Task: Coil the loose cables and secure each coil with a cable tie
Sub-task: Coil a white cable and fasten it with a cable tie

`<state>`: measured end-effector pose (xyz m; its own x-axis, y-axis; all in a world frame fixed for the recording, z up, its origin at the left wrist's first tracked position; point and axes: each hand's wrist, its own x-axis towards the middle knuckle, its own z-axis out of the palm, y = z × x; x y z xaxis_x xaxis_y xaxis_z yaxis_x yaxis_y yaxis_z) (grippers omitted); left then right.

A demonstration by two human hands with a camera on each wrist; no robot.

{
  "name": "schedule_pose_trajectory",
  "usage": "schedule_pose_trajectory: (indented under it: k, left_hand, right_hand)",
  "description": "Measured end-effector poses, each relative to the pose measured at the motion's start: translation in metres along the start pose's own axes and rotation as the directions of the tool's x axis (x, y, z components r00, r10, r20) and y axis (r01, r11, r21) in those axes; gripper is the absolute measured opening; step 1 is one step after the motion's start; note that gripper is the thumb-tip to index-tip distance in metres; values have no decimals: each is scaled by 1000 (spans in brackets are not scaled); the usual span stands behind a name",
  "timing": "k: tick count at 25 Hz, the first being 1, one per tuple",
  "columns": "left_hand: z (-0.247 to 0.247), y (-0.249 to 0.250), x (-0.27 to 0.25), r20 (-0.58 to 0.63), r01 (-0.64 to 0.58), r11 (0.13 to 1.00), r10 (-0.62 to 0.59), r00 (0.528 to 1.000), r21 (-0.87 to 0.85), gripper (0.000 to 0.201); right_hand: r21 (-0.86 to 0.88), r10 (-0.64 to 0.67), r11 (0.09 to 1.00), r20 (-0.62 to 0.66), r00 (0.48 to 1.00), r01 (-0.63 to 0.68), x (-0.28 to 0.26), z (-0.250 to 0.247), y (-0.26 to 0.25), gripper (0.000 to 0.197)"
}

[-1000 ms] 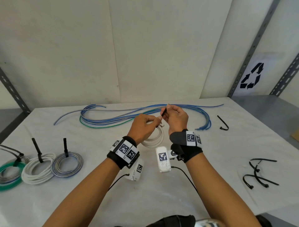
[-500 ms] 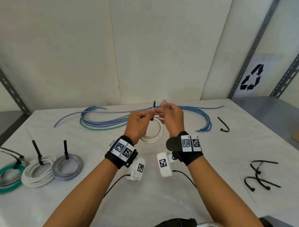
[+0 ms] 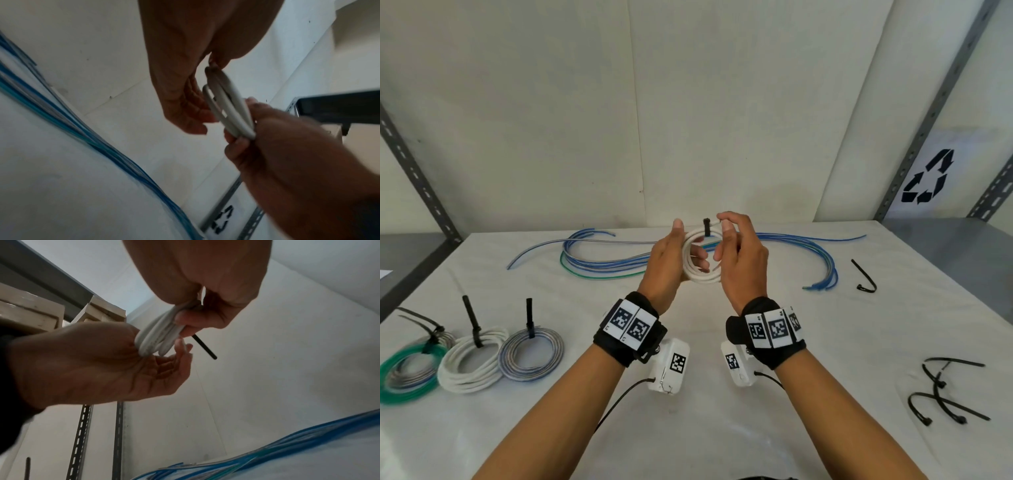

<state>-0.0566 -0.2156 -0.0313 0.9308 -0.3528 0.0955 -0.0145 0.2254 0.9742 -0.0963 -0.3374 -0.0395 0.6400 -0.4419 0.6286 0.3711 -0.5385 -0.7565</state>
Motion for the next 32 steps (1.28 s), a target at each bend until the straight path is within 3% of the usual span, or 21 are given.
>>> schedule_pose_trajectory:
  k: [2,4,9,12,15,18,26,32]
  left_hand:
    - [6,5,-4,27,80,990,-78,997,-113,55]
    - [12,11,-3,-63,50,984,-61,996,-171,47]
    - [3,6,0,-232,-137,979,169,958,148,30]
    - [-5,5,-2,-236,-183,945,250,939,272,26]
    - [-6,10,-2,-218,-238,916,317,923,322,28]
    - [-6,14,-4,-212,-270,887,365,906,374,28]
    - [-14,6,1,-193,-287,816,428,883,501,24]
    - [-9,7,-5,-123,-366,742,513,850,561,23]
  right_hand:
    - [12,-3,1000,-40,999,4,-1,0,1,21]
    - [20,4,1000,-24,1000,-3,-2,1,-2,19]
    - [98,47,994,109,993,-58,4,-6,-7,14]
    - [244,87,961,184,979,-132,6,-9,-8,14]
    - [380,139,891,290,947,-247,9,-15,-9,29]
    - [331,102,917,344,933,-222,10,-19,-10,38]
    - [159,4,986,325,946,-58,5,-19,-12,31]
    - [172,34,980,338,941,-97,3,-16,-12,26]
